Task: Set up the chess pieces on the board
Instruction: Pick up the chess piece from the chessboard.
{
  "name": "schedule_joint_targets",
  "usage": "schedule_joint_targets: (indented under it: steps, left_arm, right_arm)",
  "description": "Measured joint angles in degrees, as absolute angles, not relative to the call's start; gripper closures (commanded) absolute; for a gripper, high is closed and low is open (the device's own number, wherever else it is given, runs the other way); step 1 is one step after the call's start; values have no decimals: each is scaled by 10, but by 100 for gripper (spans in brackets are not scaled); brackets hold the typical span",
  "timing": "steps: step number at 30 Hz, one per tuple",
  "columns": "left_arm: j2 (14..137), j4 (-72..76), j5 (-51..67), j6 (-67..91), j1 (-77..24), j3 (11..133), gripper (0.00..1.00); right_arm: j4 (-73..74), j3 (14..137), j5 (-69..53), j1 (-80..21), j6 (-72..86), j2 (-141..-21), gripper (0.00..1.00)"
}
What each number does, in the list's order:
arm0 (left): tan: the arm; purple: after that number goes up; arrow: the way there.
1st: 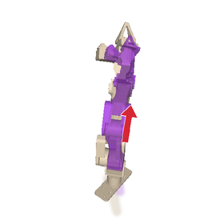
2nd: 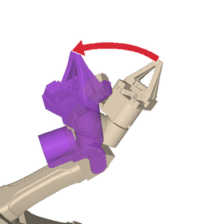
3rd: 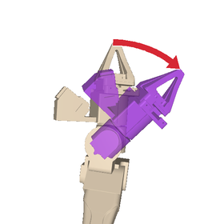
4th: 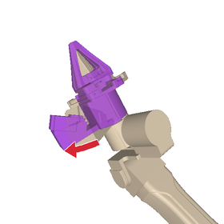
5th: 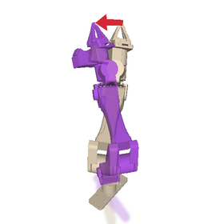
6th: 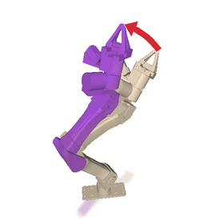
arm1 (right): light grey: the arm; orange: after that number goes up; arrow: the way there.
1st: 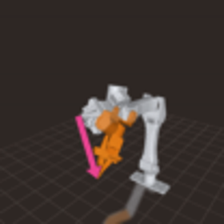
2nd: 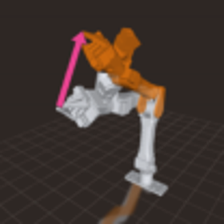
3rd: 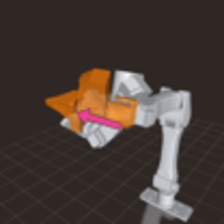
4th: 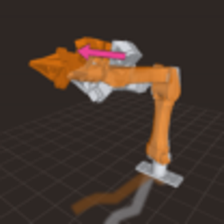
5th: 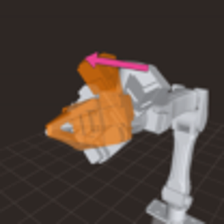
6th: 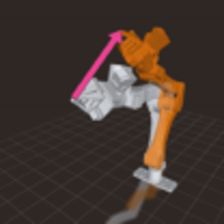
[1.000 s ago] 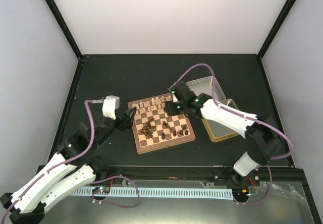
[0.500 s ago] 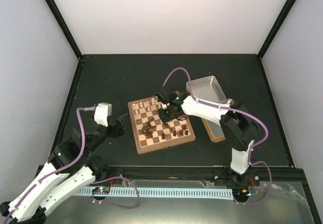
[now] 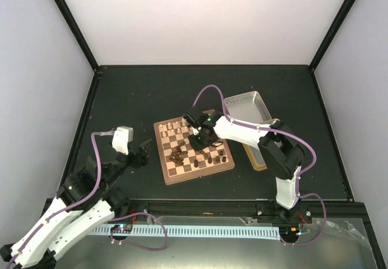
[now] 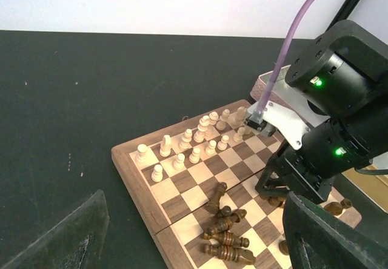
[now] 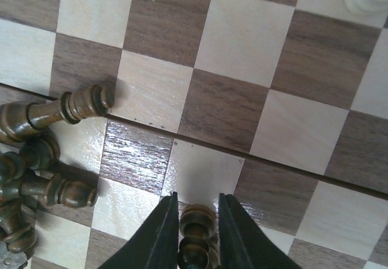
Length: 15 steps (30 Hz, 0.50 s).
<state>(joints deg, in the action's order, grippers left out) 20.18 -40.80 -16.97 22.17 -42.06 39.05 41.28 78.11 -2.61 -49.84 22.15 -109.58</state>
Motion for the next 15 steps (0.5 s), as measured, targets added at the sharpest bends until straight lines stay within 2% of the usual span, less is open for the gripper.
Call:
schedule_joint_targets:
  steps: [4, 15]
  left_arm:
    - [202, -408, -170, 222, -421, 389, 20]
    - [203, -408, -170, 227, -421, 389, 20]
  right_arm:
    - [415, 782, -27, -500, 219, -1099, 93]
    - [395, 802, -31, -501, 222, -1098, 94]
